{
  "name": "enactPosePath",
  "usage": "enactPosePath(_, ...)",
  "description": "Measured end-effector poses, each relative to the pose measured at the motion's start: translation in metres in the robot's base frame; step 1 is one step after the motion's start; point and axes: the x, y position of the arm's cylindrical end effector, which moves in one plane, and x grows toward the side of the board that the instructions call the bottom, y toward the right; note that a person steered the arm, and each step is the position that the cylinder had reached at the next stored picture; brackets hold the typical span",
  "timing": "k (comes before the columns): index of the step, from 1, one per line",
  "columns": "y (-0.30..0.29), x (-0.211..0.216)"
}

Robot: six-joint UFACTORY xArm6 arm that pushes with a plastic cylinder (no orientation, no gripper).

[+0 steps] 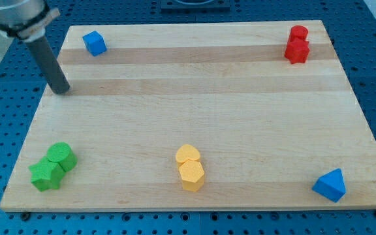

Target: Point at the blue cube

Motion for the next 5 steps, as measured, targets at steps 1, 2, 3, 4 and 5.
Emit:
enactPosePath(1, -0.025, -0.055)
enactPosePath(2, -0.026, -0.088)
enactPosePath(3, -0.009, -0.142)
enactPosePath(4, 0.011, -0.126)
enactPosePath(5, 0.016, -0.126)
